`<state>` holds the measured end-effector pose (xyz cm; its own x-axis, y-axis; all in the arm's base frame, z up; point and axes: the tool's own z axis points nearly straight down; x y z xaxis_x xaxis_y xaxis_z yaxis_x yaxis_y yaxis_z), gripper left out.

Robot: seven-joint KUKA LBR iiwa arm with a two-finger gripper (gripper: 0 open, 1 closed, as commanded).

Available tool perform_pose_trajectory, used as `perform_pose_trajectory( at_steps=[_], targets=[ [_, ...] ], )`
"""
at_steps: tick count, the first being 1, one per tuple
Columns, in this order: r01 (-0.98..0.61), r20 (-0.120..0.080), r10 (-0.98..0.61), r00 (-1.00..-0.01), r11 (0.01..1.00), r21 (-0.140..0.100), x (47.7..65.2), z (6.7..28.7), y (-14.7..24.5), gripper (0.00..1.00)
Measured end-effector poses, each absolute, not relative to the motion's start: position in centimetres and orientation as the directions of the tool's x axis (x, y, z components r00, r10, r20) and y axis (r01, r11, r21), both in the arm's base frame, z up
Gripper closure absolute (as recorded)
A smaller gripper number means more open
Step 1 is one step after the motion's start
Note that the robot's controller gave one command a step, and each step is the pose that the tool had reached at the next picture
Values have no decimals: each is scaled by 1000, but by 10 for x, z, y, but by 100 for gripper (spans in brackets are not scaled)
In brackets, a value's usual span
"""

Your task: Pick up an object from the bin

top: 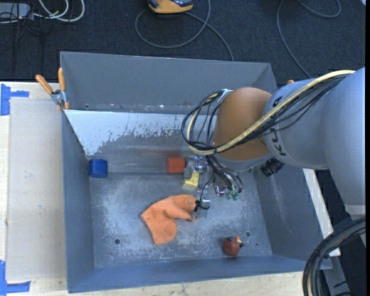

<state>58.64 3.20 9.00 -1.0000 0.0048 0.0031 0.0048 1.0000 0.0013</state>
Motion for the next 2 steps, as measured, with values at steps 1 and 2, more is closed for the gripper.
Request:
perform_pose_trajectory(
  at_steps=[1, 2],
  targets=[
    [-188, 1, -188, -982, 982, 1, 582, 84, 33, 0],
    [-358, 2, -358, -934, 934, 3, 570, 79, 34, 0]
  ],
)
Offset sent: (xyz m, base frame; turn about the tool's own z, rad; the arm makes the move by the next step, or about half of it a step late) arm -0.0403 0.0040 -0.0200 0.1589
